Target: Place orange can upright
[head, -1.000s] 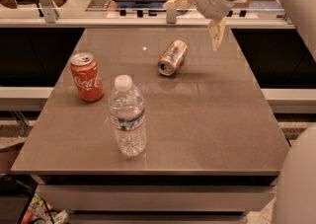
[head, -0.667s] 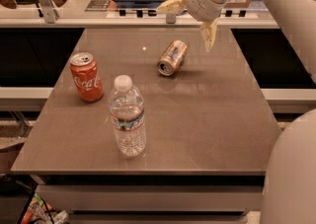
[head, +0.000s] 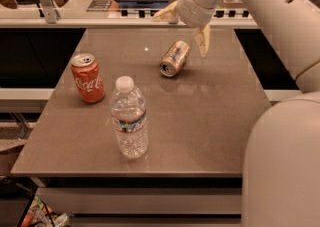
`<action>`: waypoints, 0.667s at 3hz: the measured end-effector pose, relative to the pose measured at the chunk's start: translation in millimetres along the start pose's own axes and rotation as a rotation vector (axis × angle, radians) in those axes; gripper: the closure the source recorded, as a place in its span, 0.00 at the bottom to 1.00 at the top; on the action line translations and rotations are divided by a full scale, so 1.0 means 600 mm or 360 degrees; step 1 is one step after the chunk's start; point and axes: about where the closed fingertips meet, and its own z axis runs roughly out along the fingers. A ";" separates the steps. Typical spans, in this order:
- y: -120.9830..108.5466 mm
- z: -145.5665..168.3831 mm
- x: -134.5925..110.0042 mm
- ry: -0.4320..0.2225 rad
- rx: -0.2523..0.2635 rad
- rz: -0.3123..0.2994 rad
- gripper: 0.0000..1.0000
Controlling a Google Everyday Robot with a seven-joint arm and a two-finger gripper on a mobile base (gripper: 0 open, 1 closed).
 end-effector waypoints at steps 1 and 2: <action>-0.003 0.028 -0.005 -0.0057 -0.0065 -0.0013 0.00; 0.002 0.047 -0.012 -0.0107 -0.0115 -0.0005 0.00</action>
Offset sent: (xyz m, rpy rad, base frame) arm 0.0000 0.0114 -0.0324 -0.0620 0.1352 0.0260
